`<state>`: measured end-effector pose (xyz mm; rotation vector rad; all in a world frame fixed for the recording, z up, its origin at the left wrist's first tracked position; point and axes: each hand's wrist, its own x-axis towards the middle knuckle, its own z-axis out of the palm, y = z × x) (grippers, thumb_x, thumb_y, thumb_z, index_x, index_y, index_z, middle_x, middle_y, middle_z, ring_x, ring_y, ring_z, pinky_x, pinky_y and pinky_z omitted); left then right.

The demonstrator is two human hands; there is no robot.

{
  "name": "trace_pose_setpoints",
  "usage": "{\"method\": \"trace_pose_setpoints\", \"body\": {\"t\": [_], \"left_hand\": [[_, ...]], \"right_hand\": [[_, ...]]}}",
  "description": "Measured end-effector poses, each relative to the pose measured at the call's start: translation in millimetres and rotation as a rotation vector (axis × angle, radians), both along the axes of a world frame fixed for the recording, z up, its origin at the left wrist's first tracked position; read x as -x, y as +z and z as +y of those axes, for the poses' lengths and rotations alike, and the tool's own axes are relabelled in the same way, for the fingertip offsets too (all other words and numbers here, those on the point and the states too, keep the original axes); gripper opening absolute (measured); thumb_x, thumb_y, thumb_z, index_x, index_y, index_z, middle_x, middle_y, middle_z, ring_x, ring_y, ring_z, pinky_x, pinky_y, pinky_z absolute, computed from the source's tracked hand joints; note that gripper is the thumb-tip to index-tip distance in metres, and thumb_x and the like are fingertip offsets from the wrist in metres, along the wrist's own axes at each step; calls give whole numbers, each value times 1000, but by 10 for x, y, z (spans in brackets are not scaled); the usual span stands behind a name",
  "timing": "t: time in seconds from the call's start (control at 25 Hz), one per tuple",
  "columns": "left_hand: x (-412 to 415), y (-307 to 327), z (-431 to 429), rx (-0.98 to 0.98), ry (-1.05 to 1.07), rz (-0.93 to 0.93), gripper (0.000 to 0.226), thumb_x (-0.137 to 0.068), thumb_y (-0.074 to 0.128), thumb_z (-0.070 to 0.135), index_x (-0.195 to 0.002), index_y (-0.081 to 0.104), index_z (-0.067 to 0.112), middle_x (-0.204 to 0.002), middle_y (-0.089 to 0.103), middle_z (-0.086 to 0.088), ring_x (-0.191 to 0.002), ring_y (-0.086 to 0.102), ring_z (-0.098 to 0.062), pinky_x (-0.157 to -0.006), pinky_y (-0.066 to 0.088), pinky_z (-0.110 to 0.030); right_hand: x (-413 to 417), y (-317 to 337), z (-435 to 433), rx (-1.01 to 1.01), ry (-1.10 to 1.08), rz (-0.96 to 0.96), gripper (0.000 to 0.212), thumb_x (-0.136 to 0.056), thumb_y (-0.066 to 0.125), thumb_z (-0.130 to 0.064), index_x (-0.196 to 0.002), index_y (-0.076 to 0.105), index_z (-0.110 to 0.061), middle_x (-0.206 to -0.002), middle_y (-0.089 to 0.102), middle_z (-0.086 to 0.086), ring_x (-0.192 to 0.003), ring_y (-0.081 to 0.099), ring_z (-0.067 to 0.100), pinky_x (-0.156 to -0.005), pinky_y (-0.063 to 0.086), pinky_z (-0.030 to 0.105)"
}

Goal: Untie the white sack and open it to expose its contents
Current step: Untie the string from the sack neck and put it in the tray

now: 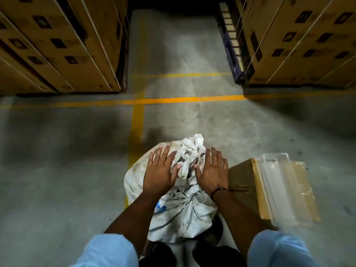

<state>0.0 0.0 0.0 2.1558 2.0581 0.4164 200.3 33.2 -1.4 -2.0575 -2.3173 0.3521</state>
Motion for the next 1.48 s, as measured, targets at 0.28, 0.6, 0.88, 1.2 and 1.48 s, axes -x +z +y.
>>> {"method": "trace_pose_setpoints", "body": {"t": [0.28,0.6,0.88,1.2,1.48], "left_hand": [[-376,-1013,148,-188,-266,-32,53,-101,47,45,-145,54,15,-162,37,-7,-153,25,-26,-122,22,-54],[-685,-1651,-645,-434,-131,-116,46,-100,51,39,-141,57,18,-161,38,-10,-150,32,-29,-121,26,-51],[-818,-1138,-2319,-551,-170,37,42,-95,55,32,-135,62,22,-164,30,-12,-152,27,-31,-119,28,-51],[-741,-1026,-2302,-396,-322,152,42,-91,48,14,-130,63,18,-154,47,-11,-143,42,-32,-111,40,-47],[-939,-1565,-1481,-215,-477,250,53,-84,57,14,-135,60,27,-152,51,-3,-143,41,-30,-113,40,-46]], "right_hand": [[5,-1226,-201,-35,-161,277,83,-89,25,-62,-156,12,-14,-162,21,11,-143,34,31,-111,36,49],[-61,-1553,-642,-161,-46,582,84,-72,47,-36,-152,28,-18,-154,39,7,-133,47,30,-104,42,37],[-60,-1390,-2004,-162,200,840,88,-83,61,-18,-157,12,-16,-163,19,5,-150,21,17,-122,21,37],[-521,-1529,-2294,-177,-61,751,77,-88,66,-19,-152,25,-10,-157,30,12,-145,27,25,-115,25,29],[-451,-2069,-1748,-102,-46,728,60,-82,60,-15,-140,44,-15,-145,46,6,-135,44,22,-111,38,32]]}}
